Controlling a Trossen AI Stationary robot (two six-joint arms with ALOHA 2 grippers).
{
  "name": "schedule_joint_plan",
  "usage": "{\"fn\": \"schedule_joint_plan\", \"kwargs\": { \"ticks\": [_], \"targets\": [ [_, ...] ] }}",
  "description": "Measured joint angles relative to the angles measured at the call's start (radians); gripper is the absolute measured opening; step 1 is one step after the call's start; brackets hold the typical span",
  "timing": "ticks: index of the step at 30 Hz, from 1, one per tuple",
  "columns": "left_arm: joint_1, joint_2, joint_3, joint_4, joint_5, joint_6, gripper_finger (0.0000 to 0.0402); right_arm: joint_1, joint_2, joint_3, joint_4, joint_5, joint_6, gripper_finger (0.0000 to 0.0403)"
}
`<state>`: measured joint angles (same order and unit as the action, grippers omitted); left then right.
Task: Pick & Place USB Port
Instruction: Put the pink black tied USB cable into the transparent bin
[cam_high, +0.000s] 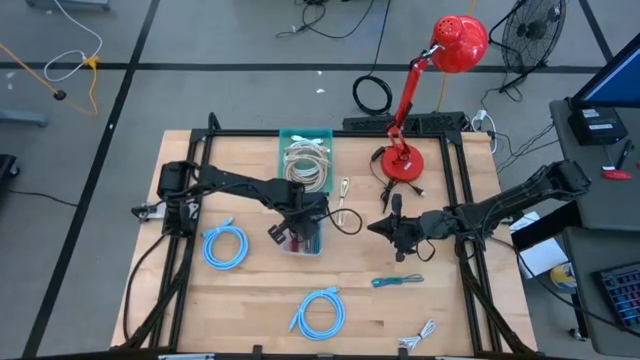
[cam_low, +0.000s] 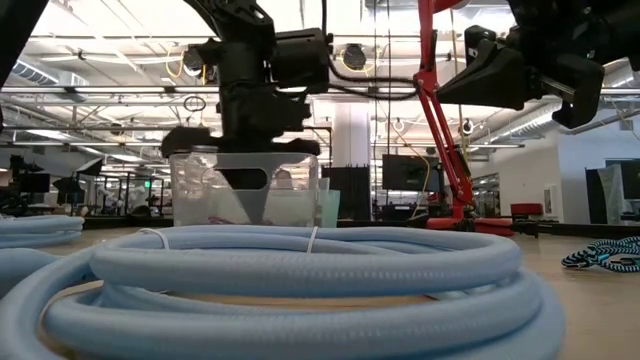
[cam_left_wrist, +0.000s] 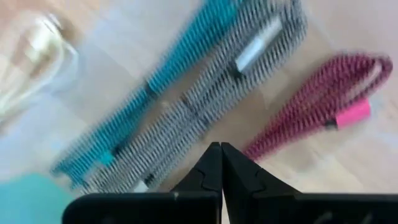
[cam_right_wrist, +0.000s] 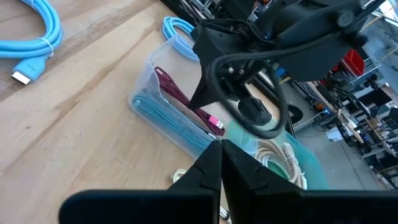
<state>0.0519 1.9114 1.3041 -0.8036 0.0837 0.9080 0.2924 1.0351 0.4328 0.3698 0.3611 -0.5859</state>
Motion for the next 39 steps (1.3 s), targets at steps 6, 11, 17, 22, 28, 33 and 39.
{"fn": "schedule_joint_plan", "kwargs": {
  "ticks": [6,11,17,22,28,33,39],
  "targets": [
    [0.003,0.000,0.000,-0.079,-0.037,-0.022,0.0000,-0.003,0.000,0.000,0.000,0.000,0.025,0.0000],
    [0.002,0.000,0.017,-0.065,-0.036,-0.023,0.0000,-0.005,0.000,-0.008,0.007,-0.001,0.025,0.0000],
    [0.000,-0.002,0.071,-0.052,-0.034,-0.022,0.0000,-0.029,0.000,-0.030,0.008,-0.003,0.031,0.0000],
    [0.007,-0.003,0.111,-0.210,-0.051,-0.028,0.0000,-0.049,0.000,-0.054,0.026,-0.032,0.054,0.0000],
    [0.022,0.009,0.111,-0.315,0.050,0.000,0.0000,-0.068,0.000,-0.072,0.084,-0.121,0.052,0.0000],
    [0.033,0.043,0.111,-0.320,0.065,0.009,0.0000,-0.070,0.000,-0.073,0.091,-0.132,0.052,0.0000],
    [0.033,0.110,0.113,-0.321,0.076,0.018,0.0000,-0.070,0.000,-0.073,0.090,-0.135,0.052,0.0000]
  ]
}}
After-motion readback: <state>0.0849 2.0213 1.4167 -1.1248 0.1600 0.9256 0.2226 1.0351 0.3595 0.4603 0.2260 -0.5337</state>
